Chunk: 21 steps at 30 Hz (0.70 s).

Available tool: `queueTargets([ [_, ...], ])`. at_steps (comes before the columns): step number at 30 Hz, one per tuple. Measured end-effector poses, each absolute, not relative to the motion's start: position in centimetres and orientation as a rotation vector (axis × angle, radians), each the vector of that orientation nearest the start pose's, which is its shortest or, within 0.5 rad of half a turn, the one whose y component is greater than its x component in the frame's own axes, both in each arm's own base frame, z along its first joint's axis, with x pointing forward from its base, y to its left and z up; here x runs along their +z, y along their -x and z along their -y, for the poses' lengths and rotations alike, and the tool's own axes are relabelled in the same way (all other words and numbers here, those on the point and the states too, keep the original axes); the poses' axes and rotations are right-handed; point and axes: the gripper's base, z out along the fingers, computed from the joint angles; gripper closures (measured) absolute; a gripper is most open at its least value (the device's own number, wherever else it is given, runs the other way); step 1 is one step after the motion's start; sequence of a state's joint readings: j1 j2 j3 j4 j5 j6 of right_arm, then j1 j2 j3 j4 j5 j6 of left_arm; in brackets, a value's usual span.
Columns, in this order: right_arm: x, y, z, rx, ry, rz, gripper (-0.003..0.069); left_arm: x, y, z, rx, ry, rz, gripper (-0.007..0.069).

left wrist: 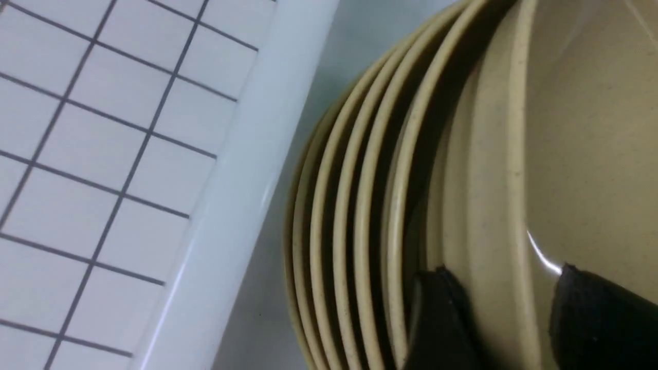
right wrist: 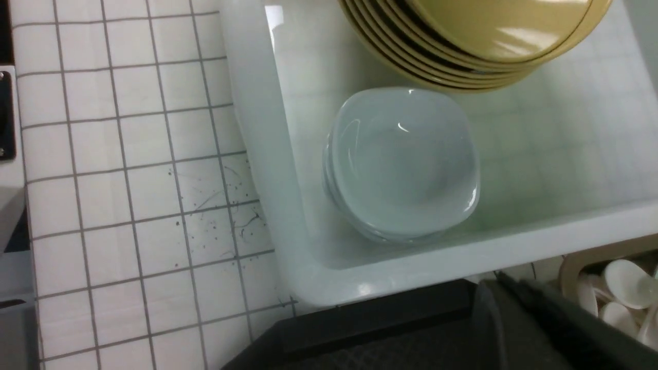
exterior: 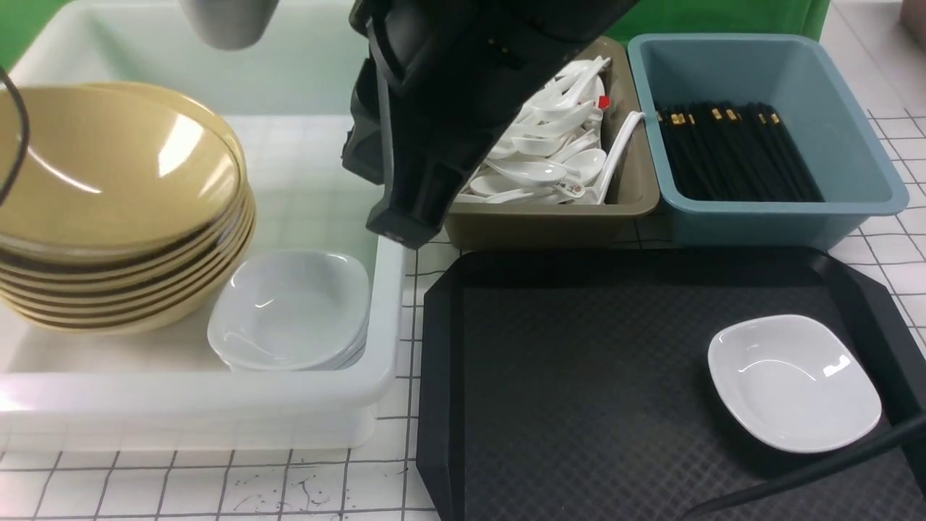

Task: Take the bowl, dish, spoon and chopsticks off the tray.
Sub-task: Use the left arm to put the noodle bowl into the large storage box on the left, then use the right arm to grab the plate

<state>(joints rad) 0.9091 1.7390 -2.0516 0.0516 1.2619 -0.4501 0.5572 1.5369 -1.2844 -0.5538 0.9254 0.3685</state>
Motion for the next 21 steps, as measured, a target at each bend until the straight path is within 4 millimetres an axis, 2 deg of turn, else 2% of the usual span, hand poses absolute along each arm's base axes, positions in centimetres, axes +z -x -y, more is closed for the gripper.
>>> queueTargets([
  [3, 44.3, -22.3, -29.3, 0.267, 1.543, -1.906, 0.0608, 31.4, -29.6, -13.9, -0.331, 0.51, -2.437, 0.0181],
  [6, 44.2, -22.4, -29.2, 0.253, 1.543, -1.906, 0.0606, 32.0, -29.4, -13.8, -0.292, 0.487, -2.446, 0.0092],
  [7, 44.2, -22.4, -29.2, 0.247, 1.542, -1.907, 0.0604, 32.9, -29.2, -13.9, -0.256, 0.477, -2.435, 0.0056],
  [8, 44.2, -22.4, -29.2, 0.247, 1.542, -1.907, 0.0604, 33.0, -29.2, -13.9, -0.252, 0.477, -2.431, 0.0053],
  [11, 44.2, -22.4, -29.2, 0.245, 1.538, -1.91, 0.0601, 35.9, -28.5, -13.6, -0.213, 0.456, -2.374, 0.0033],
  [16, 44.7, -22.3, -28.8, 0.237, 1.504, -1.919, 0.0597, 41.1, -26.1, -11.6, -0.203, 0.411, -2.273, 0.0055],
  [17, 44.8, -22.3, -28.7, 0.235, 1.5, -1.92, 0.0596, 41.4, -26.0, -11.2, -0.208, 0.402, -2.269, 0.0057],
  [19, 45.2, -22.2, -28.2, 0.22, 1.461, -1.93, 0.0592, 42.8, -25.4, -8.9, -0.24, 0.318, -2.249, 0.0074],
  [20, 45.6, -22.1, -27.8, 0.202, 1.431, -1.937, 0.059, 43.3, -25.3, -6.7, -0.282, 0.231, -2.255, 0.0084],
  [21, 45.7, -22.1, -27.7, 0.193, 1.419, -1.943, 0.059, 43.4, -25.3, -5.4, -0.309, 0.172, -2.263, 0.0088],
])
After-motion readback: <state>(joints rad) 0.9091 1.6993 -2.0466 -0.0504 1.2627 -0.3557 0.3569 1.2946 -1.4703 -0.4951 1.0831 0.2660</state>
